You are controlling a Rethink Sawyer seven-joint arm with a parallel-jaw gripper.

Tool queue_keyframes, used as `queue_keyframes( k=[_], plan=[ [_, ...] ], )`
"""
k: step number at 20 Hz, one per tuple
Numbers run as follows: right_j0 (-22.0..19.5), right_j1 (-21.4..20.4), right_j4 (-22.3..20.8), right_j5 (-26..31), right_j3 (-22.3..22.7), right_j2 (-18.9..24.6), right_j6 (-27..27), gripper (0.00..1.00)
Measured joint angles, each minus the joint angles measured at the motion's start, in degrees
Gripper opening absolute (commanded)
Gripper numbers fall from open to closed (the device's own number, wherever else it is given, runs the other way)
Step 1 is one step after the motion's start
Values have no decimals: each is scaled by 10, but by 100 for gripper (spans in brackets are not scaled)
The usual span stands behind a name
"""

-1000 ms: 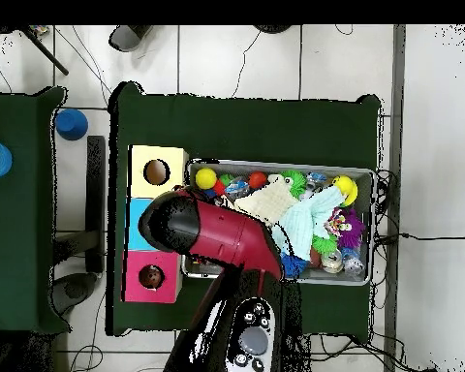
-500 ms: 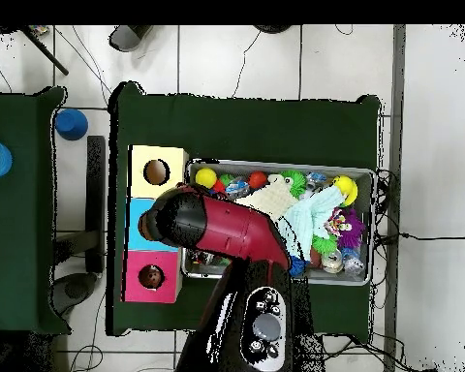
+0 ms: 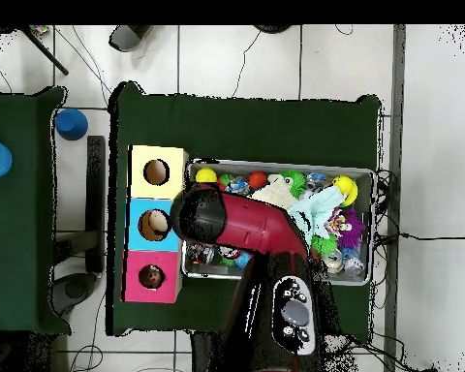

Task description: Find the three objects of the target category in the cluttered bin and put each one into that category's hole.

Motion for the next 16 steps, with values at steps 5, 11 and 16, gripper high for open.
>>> queue_keyframes(
  k=[5, 11, 16],
  plan=[
    [-33, -1, -25, 0, 0, 20, 0, 100],
    [-65, -5, -52, 0, 1, 38, 0, 100],
    [-87, -10, -81, 0, 2, 54, 0, 100]
  ],
)
